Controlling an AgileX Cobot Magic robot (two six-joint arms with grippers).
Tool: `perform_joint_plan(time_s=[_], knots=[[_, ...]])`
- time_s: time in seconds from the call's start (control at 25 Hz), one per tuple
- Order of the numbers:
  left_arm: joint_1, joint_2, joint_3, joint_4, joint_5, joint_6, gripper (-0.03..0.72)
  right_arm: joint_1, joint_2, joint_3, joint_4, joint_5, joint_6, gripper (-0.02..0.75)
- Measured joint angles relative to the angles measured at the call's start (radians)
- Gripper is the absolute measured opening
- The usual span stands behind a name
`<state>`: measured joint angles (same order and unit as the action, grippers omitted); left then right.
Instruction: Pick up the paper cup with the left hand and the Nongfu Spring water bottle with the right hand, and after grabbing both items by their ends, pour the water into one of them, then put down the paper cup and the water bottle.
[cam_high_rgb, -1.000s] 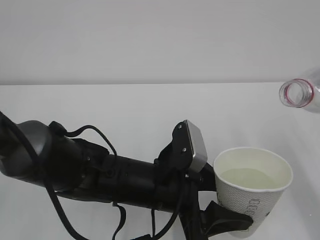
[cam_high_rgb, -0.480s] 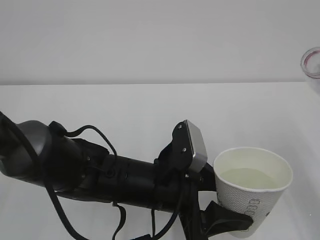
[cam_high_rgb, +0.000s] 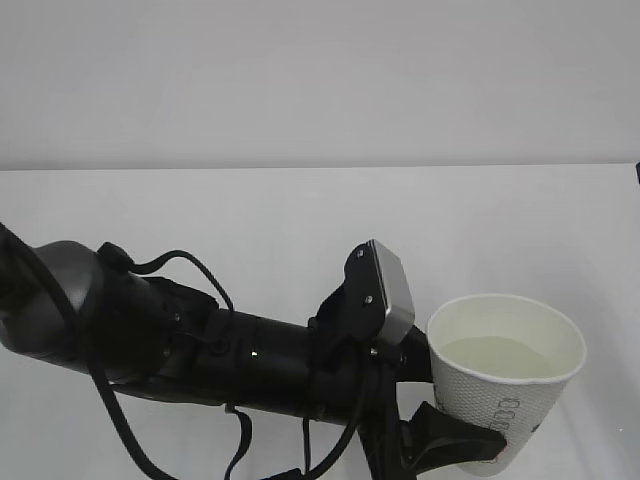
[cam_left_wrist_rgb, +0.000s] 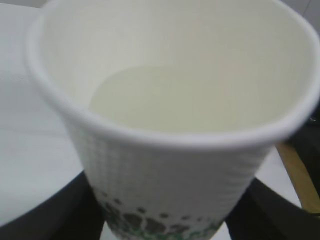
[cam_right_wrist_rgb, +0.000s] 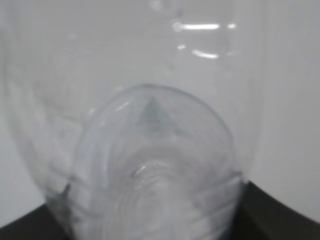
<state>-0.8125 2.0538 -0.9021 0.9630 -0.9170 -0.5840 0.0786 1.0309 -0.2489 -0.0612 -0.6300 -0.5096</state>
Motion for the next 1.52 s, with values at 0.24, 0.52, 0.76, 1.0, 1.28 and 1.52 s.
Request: perform_joint_plan(time_s=[0.24, 0.52, 0.76, 1.0, 1.28, 1.52], knots=[[0.000, 0.000, 0.000, 0.000, 0.000, 0.000, 0.492, 0.000, 0.000, 0.000, 0.000, 0.000, 0.180, 0.421], [0.000, 0.000, 0.000, 0.000, 0.000, 0.000, 0.492, 0.000, 0.000, 0.000, 0.005, 0.000, 0.334, 0.421], [0.000, 0.000, 0.000, 0.000, 0.000, 0.000, 0.492, 0.000, 0.000, 0.000, 0.043, 0.002, 0.439, 0.421], [0.000, 0.000, 0.000, 0.000, 0.000, 0.000, 0.492, 0.000, 0.000, -0.001, 0.045, 0.058, 0.463, 0.421], [0.000, 0.000, 0.000, 0.000, 0.000, 0.000, 0.492, 0.000, 0.000, -0.002, 0.046, 0.098, 0.464, 0.421], [0.000, 0.000, 0.000, 0.000, 0.000, 0.000, 0.492, 0.000, 0.003, -0.002, 0.048, 0.127, 0.464, 0.421]])
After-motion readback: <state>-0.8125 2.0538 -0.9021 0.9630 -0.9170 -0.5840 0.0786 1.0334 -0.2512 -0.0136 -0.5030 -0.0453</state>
